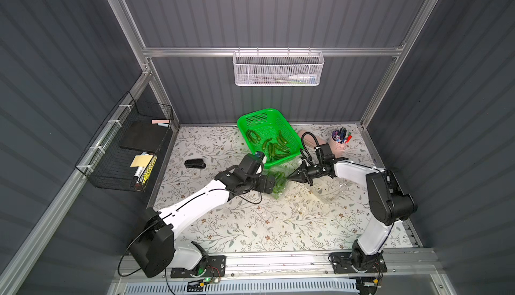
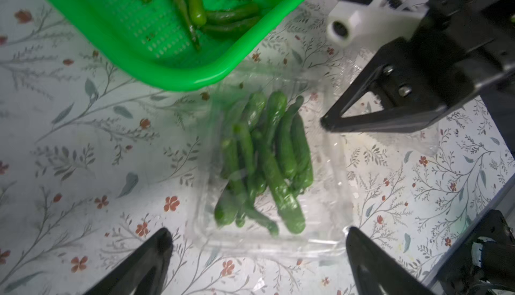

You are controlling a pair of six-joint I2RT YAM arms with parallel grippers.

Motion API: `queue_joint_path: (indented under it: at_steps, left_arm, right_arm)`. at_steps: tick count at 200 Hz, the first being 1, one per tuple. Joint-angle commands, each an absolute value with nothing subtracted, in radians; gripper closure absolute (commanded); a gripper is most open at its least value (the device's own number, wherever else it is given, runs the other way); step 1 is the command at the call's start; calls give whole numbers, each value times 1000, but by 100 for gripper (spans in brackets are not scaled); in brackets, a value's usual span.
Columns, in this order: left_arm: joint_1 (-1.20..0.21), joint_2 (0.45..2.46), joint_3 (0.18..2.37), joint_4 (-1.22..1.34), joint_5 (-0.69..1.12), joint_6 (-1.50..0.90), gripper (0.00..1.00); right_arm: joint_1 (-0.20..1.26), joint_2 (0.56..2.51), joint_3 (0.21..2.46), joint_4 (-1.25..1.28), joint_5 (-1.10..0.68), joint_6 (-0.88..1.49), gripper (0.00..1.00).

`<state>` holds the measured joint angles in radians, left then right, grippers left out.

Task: Take small green peppers out of containers
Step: Open the packing box at the center of the board.

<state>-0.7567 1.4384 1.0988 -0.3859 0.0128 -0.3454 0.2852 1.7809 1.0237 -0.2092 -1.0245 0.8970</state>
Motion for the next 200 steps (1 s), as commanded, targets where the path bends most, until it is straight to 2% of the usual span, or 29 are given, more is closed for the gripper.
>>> queue_joint_path:
  at_steps: [1, 22, 40, 56, 102, 185, 200]
  left_arm:
    - [-846, 1531, 1226, -411, -101, -261, 1]
    - [-919, 1657, 1332, -456, -167, -211, 1]
    - [-962, 1730, 1382, -479, -262, -190, 15]
    - [-971, 1753, 1392, -468, -307, -188, 18]
    - [-971, 1775, 1375, -451, -397, -224, 36]
    - [-971, 1828, 1342, -445, -323, -222, 41]
    - [-971, 1845, 1349, -443, -343, -243, 47]
  right_arm:
    - [285, 1759, 1022, -183, -986, 933, 100]
    - [285, 1755, 1028, -192, -982, 928, 100]
    - [286, 1750, 1037, -206, -980, 918, 100]
    - [285, 1749, 1043, -209, -981, 913, 100]
    - [285, 1747, 1049, -214, -989, 899, 100]
    - [284, 1744, 1051, -218, -995, 887, 100]
    - [284, 1744, 1050, -214, -997, 887, 100]
